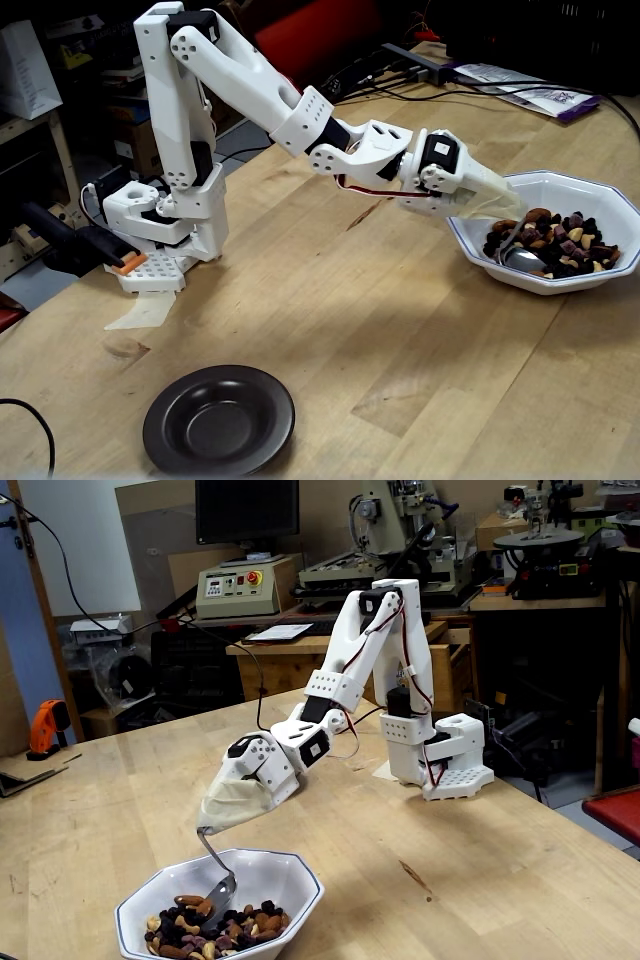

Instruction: Use spoon to transfer food from the white bowl to brown plate

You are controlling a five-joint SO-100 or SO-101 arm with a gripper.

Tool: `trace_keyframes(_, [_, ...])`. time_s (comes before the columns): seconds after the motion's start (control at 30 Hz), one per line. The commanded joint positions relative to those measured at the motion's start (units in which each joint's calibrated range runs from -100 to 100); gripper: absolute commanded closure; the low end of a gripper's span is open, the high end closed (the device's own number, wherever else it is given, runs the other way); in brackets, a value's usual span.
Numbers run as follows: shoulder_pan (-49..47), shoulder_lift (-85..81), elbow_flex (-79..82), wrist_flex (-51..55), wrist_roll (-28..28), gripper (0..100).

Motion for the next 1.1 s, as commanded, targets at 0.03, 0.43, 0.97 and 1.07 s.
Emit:
trace_keyframes(0.03, [1.0, -1.9, -3.3, -3.5, 0.2, 96])
trace_keyframes(0.43, [0.9, -1.8, -2.9, -16.8, 0.2, 96])
trace_keyframes(0.97, [1.0, -2.0, -3.0, -17.3, 0.2, 96])
trace_keyframes(1.07, [1.0, -2.1, -3.0, -17.3, 0.2, 96])
